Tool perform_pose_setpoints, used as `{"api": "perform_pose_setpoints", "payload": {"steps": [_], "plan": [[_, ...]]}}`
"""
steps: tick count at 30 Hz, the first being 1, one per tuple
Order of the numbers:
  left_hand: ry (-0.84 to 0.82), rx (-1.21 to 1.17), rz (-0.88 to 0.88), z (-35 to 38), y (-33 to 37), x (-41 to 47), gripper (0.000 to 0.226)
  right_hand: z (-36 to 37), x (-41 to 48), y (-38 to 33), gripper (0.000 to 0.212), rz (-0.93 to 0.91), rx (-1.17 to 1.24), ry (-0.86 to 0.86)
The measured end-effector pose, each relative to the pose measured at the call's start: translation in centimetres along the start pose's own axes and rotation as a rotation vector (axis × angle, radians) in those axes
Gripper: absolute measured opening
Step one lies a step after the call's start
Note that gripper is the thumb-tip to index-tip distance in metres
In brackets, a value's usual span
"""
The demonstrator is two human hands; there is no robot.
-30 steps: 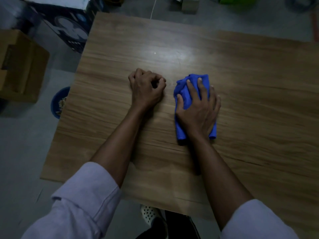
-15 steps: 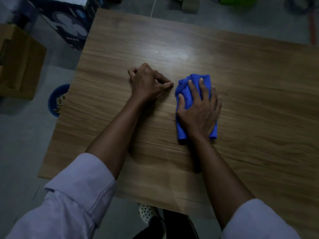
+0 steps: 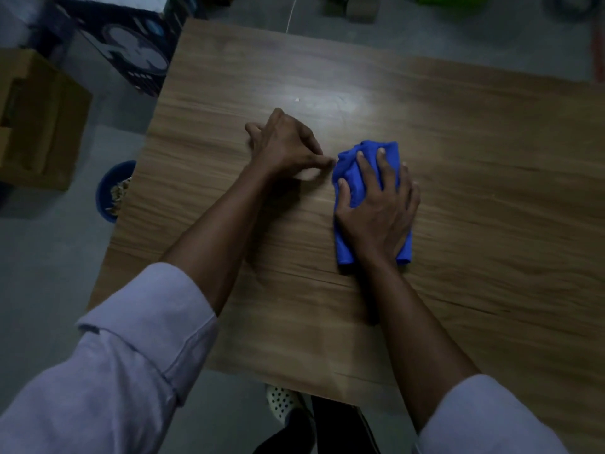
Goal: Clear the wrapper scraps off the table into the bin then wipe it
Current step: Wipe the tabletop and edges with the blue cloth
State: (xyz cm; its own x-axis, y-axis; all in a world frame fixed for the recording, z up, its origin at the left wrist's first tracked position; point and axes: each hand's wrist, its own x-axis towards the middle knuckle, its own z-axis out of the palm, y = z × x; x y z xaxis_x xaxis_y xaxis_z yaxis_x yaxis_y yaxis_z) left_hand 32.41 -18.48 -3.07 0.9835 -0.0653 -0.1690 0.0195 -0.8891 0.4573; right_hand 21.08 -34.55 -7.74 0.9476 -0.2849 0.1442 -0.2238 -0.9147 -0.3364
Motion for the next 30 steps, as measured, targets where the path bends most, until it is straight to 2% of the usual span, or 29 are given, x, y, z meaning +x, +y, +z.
{"api": "perform_pose_setpoints", "payload": {"steps": [4, 13, 15, 19, 24, 27, 30], "plan": [[-0.043, 0.048, -0.052, 0.5, 0.7, 0.6, 0.042, 0.0, 0.1, 0.0, 0.059, 0.004, -0.002, 0.006], [-0.018, 0.010, -0.046, 0.7, 0.4, 0.9, 0.040, -0.1, 0.0, 0.1, 0.060, 0.006, 0.009, -0.022], [0.042, -0.020, -0.023, 1.0, 0.3, 0.4, 0.033, -0.1, 0.1, 0.1, 0.060, 0.005, 0.008, -0.025], [0.263, -0.144, -0.019, 2.5, -0.7, -1.5, 0.017, 0.1, 0.0, 0.1, 0.059, 0.007, 0.007, 0.007], [0.365, -0.441, -0.047, 4.4, -2.6, -3.4, 0.033, 0.2, 0.0, 0.0, 0.056, 0.012, 0.009, 0.026], [0.377, -0.395, -0.053, 4.8, -2.3, -4.1, 0.031, 0.0, -0.2, 0.0, 0.056, 0.006, 0.026, 0.026], [0.394, -0.230, 0.051, 4.7, -1.3, -4.8, 0.026, 0.0, -0.2, 0.0, 0.056, 0.006, 0.031, 0.003]]}}
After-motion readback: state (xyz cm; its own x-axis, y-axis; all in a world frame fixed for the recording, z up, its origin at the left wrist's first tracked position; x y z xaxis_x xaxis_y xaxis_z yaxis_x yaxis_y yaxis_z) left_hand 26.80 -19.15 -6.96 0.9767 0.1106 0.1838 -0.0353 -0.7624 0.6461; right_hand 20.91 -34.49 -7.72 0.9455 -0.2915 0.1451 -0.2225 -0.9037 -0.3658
